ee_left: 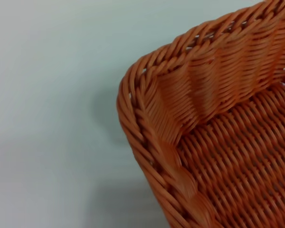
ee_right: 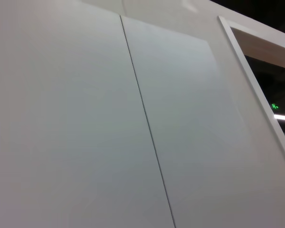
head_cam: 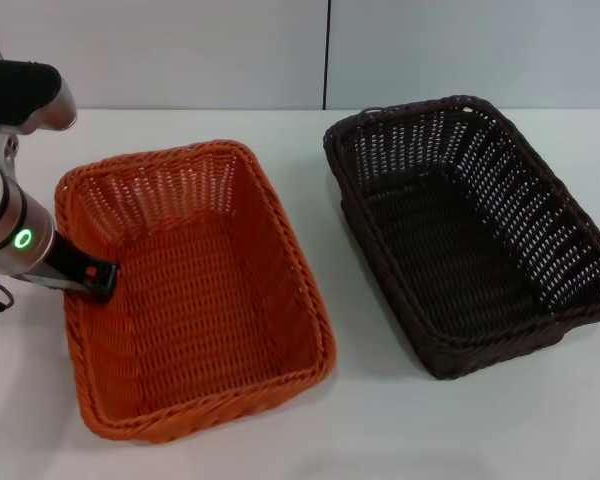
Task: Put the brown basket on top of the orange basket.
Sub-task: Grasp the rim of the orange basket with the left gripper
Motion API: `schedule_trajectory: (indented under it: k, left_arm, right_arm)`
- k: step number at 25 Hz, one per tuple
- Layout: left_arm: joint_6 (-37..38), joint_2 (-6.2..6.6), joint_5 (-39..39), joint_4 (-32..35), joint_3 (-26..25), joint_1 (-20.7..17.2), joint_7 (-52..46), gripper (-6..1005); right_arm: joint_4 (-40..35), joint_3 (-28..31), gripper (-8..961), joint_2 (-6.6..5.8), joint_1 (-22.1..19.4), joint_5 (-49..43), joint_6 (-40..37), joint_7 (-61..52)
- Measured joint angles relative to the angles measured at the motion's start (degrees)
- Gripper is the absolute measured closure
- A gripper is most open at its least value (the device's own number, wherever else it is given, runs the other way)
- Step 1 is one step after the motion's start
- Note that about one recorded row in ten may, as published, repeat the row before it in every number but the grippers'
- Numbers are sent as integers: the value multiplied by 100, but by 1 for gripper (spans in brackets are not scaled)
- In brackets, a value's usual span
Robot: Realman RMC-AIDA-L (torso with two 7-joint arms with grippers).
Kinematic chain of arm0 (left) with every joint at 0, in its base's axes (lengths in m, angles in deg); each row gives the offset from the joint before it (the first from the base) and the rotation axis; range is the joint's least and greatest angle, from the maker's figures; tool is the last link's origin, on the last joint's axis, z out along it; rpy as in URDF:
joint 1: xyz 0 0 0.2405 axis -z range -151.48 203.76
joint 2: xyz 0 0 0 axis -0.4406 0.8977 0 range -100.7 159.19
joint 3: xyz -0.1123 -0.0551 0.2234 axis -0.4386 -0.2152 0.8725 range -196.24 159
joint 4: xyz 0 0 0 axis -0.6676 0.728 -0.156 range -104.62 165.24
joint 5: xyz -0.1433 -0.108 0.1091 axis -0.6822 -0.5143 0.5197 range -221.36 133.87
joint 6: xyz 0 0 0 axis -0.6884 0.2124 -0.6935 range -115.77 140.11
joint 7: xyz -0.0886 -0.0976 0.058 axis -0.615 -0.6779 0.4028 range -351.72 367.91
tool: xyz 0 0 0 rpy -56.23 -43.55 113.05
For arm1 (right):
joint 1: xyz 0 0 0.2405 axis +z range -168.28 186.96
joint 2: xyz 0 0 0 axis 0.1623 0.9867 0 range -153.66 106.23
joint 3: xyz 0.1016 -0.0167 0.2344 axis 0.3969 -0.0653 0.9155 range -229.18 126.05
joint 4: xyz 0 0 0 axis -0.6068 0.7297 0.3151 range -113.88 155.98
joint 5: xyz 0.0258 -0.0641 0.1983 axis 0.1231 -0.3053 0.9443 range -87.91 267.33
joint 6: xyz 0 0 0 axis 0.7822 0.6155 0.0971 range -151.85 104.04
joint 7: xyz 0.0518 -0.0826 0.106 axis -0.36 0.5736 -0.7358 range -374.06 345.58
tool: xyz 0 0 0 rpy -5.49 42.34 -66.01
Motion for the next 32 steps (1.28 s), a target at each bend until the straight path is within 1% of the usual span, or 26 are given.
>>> schedule_trajectory:
  k: [1, 3, 5, 9, 11, 14, 16, 17, 19, 20, 23, 24, 25, 32]
  left_arm:
    - [-26, 0, -7, -113, 20, -38, 13, 756]
    - [-31, 5, -9, -310, 68, -122, 39, 761]
    - [-31, 5, -9, -310, 68, -122, 39, 766]
    - [-107, 19, 15, -523, 118, -175, 325, 770]
    - [-225, 27, 59, -686, 153, -184, 550, 772]
    - [-425, 39, 93, -1113, 135, -227, 864, 774]
    - [-447, 40, 94, -1211, 130, -244, 933, 776]
    - [-522, 45, 94, -1557, 123, -316, 1275, 777]
    - [-522, 45, 94, -1557, 123, -316, 1275, 778]
    - [-607, 45, 96, -1827, 122, -357, 1620, 779]
    - [-701, 46, 97, -2020, 136, -357, 1898, 781]
    - [-803, 46, 97, -2155, 144, -335, 2166, 782]
    - [-1018, 45, 96, -2320, 137, -229, 2786, 786]
    - [-1505, 55, 95, -2399, -62, 284, 4406, 837]
  right_arm:
    - [0, 0, 165, 1, -6, -1, 0, 0]
    - [0, 0, 164, 1, -15, -2, 0, 0]
    - [0, 0, 164, 8, -34, -8, 0, 0]
    - [2, 0, 164, 9, -39, -9, -1, -1]
    - [4, 0, 164, 10, -40, -9, -12, -1]
    - [11, 0, 164, 12, -42, -9, -52, -1]
    - [15, 0, 164, 12, -47, -9, -69, -1]
    - [17, 0, 164, 12, -49, -9, -74, -1]
    - [23, 0, 164, 12, -54, -9, -91, -1]
    - [37, 0, 164, 16, -62, -9, -148, -1]
    - [47, 0, 164, 24, -65, -9, -215, 0]
    - [51, 0, 164, 28, -66, -9, -239, 0]
    - [53, 0, 164, 31, -66, -9, -256, -1]
    - [64, 0, 164, 30, -59, -8, -304, -26]
